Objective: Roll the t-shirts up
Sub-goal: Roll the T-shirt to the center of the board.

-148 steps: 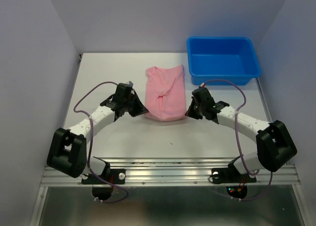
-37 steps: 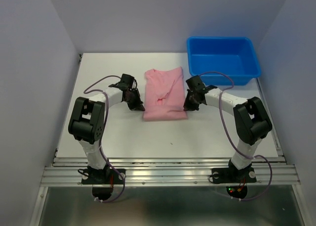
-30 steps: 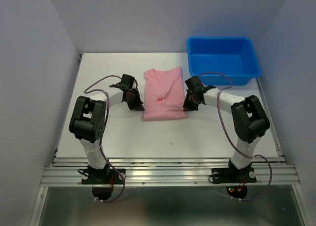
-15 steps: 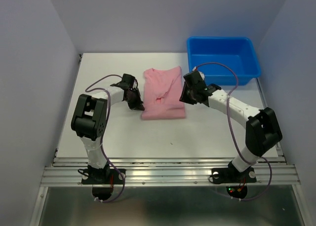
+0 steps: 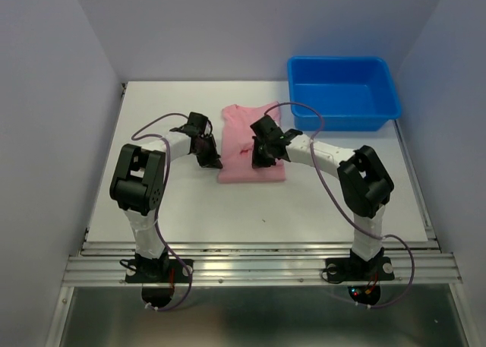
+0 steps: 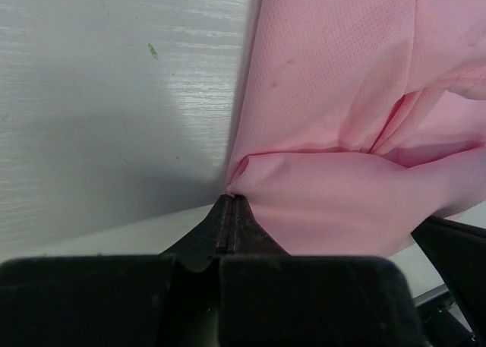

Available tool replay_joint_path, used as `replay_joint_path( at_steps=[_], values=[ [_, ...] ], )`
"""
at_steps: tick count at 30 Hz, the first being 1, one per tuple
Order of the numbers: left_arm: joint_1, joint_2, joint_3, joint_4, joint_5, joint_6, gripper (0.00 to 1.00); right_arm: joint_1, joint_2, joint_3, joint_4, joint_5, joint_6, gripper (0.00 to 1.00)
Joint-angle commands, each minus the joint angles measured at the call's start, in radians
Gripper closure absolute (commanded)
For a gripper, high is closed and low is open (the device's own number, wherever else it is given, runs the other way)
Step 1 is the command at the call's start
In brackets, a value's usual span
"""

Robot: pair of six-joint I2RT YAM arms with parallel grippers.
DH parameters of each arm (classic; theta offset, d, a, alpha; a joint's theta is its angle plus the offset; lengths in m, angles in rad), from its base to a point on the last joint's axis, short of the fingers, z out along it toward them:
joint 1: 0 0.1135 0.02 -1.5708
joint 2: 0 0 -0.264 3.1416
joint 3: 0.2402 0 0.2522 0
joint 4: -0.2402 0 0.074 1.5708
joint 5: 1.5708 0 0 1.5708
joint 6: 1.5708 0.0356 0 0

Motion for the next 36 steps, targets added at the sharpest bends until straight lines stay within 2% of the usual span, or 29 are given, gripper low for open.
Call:
replay_joint_path(
  at_steps=[1,3,4,5,6,7,8,10,13,16,19,20,22,26,36],
  values=[
    [0.007,-0.004,0.045,-0.016,0.009,0.035,1.0,-0.034,0.036,0.065,0.026,0.026,0.002,0.99],
    [0.007,-0.018,0.045,-0.019,0.008,0.047,1.0,-0.044,0.07,0.063,0.025,0.038,0.019,0.99],
    [0.007,-0.025,0.047,-0.025,0.002,0.052,0.94,-0.053,0.076,0.065,0.026,0.044,0.019,0.99],
    [0.007,-0.045,0.049,-0.032,-0.024,0.062,0.8,-0.053,0.082,0.068,0.026,0.052,0.013,0.99],
    [0.009,-0.058,0.047,-0.043,-0.035,0.068,0.73,-0.053,0.093,0.068,0.026,0.053,0.008,0.99],
    [0.007,-0.07,0.047,-0.048,-0.044,0.076,0.61,-0.053,0.096,0.066,0.026,0.053,0.008,0.99],
    [0.007,-0.084,0.044,-0.052,-0.067,0.085,0.43,-0.053,0.097,0.065,0.026,0.049,0.008,0.99],
    [0.009,-0.125,0.033,-0.06,-0.096,0.093,0.31,-0.053,0.097,0.057,0.026,0.043,0.01,0.99],
    [0.003,-0.19,0.01,-0.057,-0.124,0.088,0.27,-0.053,0.096,0.048,0.025,0.04,0.015,0.99],
    [-0.019,-0.248,-0.007,-0.037,-0.156,0.076,0.33,-0.053,0.096,0.046,0.026,0.04,0.013,0.99],
    [-0.049,-0.28,-0.034,0.001,-0.136,0.062,0.58,-0.053,0.096,0.043,0.026,0.037,0.015,0.99],
    [-0.054,-0.283,-0.039,0.027,-0.094,0.059,0.79,-0.053,0.096,0.045,0.028,0.038,0.016,0.99],
    [-0.06,-0.276,-0.051,0.058,-0.034,0.052,1.0,-0.053,0.094,0.042,0.028,0.038,0.019,0.99],
    [-0.098,-0.23,-0.071,0.133,0.088,0.015,1.0,-0.053,0.088,0.04,0.034,0.026,0.025,0.99],
    [-0.123,-0.064,-0.08,0.147,-0.007,0.029,1.0,-0.085,0.036,0.008,0.037,0.029,0.028,0.99]
  ],
)
